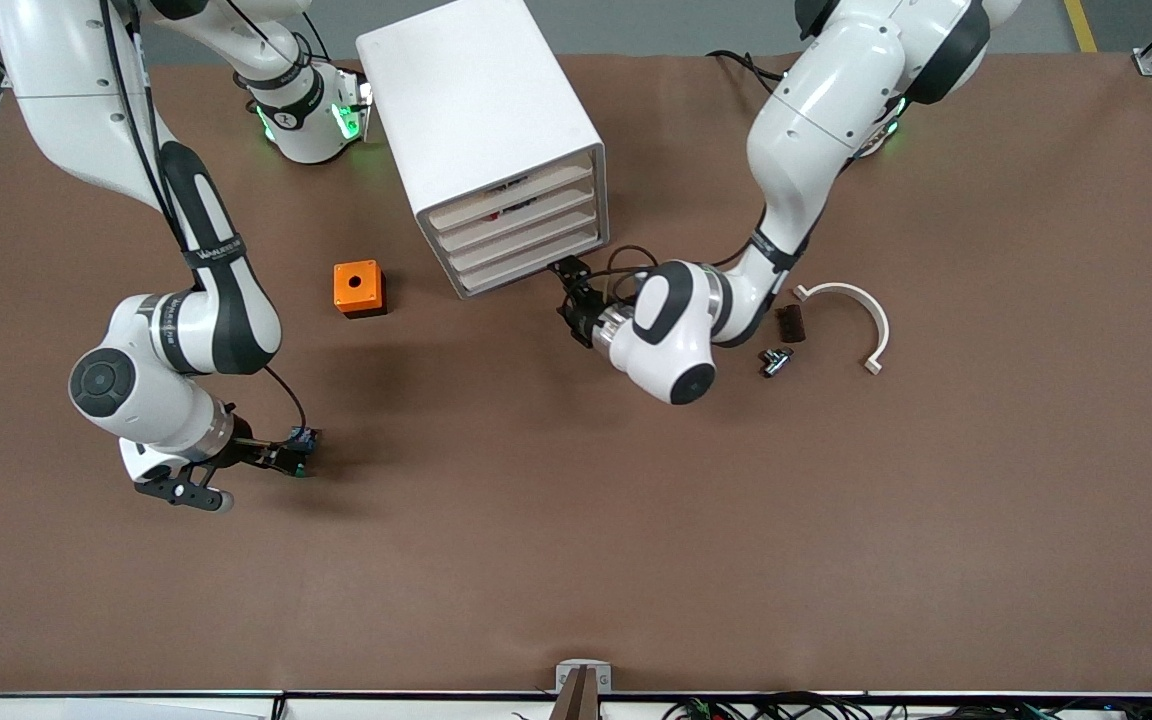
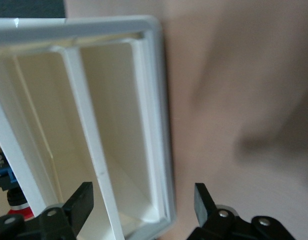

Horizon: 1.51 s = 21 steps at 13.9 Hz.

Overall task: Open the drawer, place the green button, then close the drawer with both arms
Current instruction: 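Grasp the drawer front with the left gripper while the right gripper lowers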

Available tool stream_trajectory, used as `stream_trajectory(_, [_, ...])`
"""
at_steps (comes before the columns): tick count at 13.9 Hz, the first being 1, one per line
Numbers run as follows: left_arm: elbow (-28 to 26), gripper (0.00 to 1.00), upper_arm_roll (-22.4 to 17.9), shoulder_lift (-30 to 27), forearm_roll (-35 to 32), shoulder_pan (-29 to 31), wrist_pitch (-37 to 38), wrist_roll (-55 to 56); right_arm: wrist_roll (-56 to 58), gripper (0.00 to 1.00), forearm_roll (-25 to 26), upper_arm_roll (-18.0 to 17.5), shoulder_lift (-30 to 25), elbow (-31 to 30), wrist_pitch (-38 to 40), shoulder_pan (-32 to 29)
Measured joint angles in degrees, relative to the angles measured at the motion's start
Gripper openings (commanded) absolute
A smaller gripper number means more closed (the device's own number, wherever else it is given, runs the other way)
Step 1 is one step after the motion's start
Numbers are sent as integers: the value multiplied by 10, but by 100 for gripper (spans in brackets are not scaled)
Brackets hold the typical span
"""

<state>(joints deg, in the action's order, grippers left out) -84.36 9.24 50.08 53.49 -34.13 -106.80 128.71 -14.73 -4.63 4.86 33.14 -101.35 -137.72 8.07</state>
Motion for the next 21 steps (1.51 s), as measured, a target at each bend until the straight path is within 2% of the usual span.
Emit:
stream_trajectory(2, [0,69,0,0,23,-25,7,49,0,100,0,0,12,-1,-14,0])
stream_trajectory(5, [0,59,0,1,38,-29,52,87,0,100,0,-1,23,-1,-18,1])
stream_trajectory(13, [0,54,0,9,39,-28,77,90,0,100,0,-1,28,-1,-18,5])
stream_trajectory(14, [0,43,0,12,39,-29,77,84,0,100,0,-1,29,0,-18,5])
stream_trajectory(15, [0,28,0,13,39,-30,77,77,0,100,0,-1,31,0,-18,5])
stream_trajectory(17, [1,9,0,14,39,-34,78,69,0,100,0,0,35,1,-18,5])
stream_trajectory(21, [3,1,-3,18,39,-36,71,54,0,100,0,-2,37,1,15,7])
